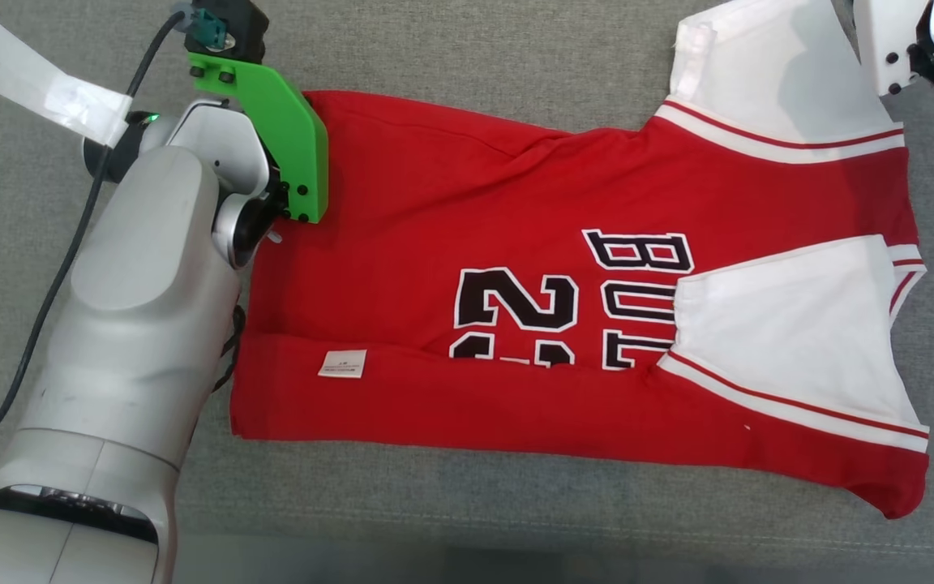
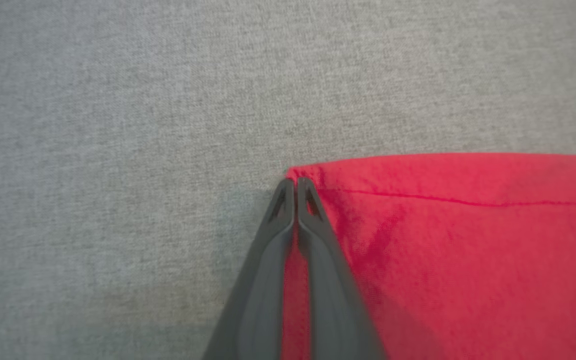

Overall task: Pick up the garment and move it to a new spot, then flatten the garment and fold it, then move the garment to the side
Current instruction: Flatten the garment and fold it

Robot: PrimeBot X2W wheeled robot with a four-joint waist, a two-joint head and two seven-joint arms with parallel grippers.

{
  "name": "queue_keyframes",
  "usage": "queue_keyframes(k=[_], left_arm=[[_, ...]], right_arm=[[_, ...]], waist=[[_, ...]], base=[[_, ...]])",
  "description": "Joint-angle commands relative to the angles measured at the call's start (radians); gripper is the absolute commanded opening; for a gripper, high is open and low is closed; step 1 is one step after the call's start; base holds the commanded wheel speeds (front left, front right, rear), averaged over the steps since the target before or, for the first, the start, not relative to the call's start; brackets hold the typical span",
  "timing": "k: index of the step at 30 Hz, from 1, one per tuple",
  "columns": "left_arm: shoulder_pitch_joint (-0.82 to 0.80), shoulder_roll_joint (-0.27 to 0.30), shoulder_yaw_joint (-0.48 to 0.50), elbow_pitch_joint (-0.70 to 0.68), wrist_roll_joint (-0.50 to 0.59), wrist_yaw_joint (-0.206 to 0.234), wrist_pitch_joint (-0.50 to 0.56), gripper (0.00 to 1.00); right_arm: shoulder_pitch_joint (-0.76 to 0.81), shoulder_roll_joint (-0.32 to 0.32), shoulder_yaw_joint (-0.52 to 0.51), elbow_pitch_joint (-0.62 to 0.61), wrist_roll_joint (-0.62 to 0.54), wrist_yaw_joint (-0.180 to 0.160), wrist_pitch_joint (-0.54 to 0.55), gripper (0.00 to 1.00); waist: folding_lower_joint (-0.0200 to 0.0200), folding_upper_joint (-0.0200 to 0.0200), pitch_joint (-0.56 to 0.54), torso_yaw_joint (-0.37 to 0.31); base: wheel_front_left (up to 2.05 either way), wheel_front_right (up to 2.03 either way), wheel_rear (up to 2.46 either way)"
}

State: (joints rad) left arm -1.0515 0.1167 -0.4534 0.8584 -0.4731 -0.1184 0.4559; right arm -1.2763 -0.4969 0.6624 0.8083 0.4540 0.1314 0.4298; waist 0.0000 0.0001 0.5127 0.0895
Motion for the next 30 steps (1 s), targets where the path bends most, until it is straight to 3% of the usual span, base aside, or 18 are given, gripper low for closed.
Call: queue_keyframes(k=[1,10,23,24,26,30], left_arm=[[0.019,-0.024,-0.016,0.017,-0.006,-0.008,0.01,0.0],[0.025,-0.044,-0.041,0.041,-0.015,-0.008,-0.009,0.0],[-0.001,-0.051,-0.058,0.056,-0.021,-0.005,-0.031,0.0],[-0.004,-0.051,-0.059,0.056,-0.022,-0.005,-0.031,0.0],[-0.008,-0.053,-0.062,0.059,-0.025,-0.004,-0.033,0.0],[-0.008,-0.055,-0.067,0.068,-0.031,-0.003,-0.035,0.0]], right_arm=[[-0.006,0.002,-0.008,0.015,-0.007,-0.002,-0.005,1.0],[0.046,0.048,-0.01,0.072,0.009,-0.002,0.025,1.0],[0.005,0.065,-0.099,0.133,-0.039,-0.002,-0.065,1.0],[-0.002,0.069,-0.109,0.143,-0.041,-0.002,-0.063,0.92],[-0.007,0.081,-0.12,0.164,-0.047,-0.002,-0.046,0.49],[-0.006,0.1,-0.117,0.199,-0.058,-0.002,0.01,0.36]], waist=[[0.0,-0.0001,0.007,0.015],[0.0,-0.0001,0.015,0.024],[0.0,-0.0001,0.028,0.034],[0.0,-0.0001,0.031,0.036],[0.0,-0.0001,0.036,0.039],[0.0,-0.0001,0.036,0.041]], base=[[0.0,0.0,0.0],[0.0,0.0,0.0],[0.0,0.0,0.0],[0.0,0.0,0.0],[0.0,0.0,0.0],[0.0,0.0,0.0]])
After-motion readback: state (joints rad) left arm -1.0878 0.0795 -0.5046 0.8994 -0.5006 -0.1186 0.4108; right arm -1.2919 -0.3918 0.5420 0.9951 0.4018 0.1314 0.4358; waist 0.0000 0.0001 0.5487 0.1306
